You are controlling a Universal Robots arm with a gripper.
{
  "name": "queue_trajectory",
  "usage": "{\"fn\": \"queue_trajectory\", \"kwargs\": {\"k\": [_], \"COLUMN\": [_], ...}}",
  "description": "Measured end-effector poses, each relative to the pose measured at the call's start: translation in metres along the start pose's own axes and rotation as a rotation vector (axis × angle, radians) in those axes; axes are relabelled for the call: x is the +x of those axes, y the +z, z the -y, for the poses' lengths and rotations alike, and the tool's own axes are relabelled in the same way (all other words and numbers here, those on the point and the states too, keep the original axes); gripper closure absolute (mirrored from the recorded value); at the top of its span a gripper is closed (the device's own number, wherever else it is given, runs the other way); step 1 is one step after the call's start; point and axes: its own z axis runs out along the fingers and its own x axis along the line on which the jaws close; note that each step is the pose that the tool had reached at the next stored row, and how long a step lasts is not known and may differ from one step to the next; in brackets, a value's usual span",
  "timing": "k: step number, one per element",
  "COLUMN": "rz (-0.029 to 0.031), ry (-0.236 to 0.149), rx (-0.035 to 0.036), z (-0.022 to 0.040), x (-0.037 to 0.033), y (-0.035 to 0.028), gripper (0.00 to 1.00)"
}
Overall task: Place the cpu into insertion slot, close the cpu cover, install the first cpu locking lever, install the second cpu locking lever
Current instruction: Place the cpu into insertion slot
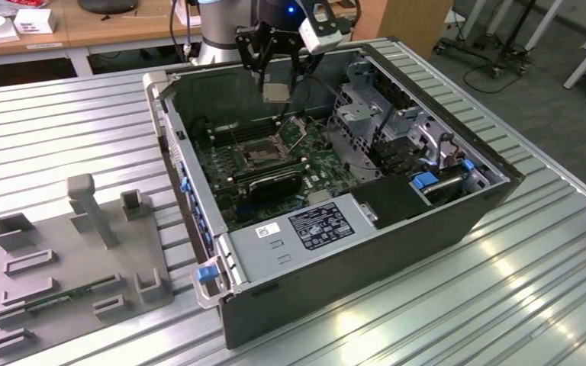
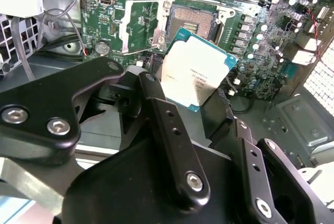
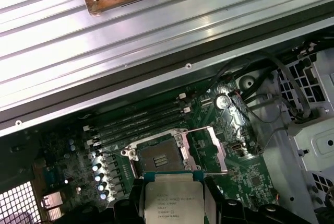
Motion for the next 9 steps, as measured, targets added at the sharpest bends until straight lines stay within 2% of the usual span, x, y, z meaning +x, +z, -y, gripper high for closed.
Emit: {"fn": "queue_trajectory", "kwargs": {"k": [9], "rz": [0.0002], "ry": [0.002], "rx": [0.0000], "z": [0.0000], "x": [0.0000], "y": [0.0000], "gripper": [0.46]}}
